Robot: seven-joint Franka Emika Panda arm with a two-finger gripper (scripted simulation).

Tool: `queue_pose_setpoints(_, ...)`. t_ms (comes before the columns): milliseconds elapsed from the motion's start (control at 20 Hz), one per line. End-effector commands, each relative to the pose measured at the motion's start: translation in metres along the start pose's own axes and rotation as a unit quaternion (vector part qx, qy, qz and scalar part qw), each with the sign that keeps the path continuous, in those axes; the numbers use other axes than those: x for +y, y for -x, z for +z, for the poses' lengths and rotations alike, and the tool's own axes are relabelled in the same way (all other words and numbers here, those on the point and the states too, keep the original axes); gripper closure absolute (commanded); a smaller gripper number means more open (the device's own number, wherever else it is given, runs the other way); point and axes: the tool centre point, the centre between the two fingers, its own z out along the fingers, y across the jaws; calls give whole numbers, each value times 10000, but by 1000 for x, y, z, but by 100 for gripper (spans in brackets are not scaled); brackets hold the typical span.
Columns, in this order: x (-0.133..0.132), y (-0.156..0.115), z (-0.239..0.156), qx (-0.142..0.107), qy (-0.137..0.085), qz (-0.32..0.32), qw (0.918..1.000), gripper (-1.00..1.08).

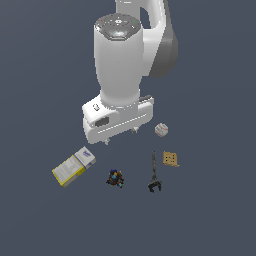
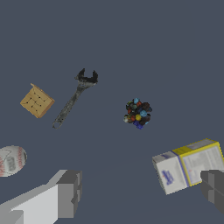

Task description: Pick up a designated object from a clutter of objects.

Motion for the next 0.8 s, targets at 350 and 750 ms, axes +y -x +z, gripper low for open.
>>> queue_pose_setpoints(350,15,-16,41,-13,-9,-1213,9926,-92)
queue_pose_setpoints(750,26,-27,78,-8,-34,-2211,9752,-92)
